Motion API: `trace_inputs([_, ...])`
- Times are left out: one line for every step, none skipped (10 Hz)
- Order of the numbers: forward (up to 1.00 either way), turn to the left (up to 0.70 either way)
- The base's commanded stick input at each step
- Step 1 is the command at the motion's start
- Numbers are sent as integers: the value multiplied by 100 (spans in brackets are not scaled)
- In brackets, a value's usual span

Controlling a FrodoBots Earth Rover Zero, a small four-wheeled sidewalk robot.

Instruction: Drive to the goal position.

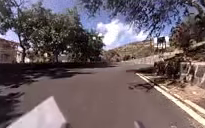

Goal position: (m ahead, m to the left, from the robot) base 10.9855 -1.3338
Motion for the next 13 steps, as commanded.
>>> trace_inputs([50, 0])
trace_inputs([50, -32])
trace_inputs([50, -50])
trace_inputs([50, -50])
trace_inputs([50, -50])
trace_inputs([50, -50])
trace_inputs([50, -50])
trace_inputs([50, -46])
trace_inputs([50, -35])
trace_inputs([50, -19])
trace_inputs([50, -2])
trace_inputs([50, 0])
trace_inputs([50, 0])
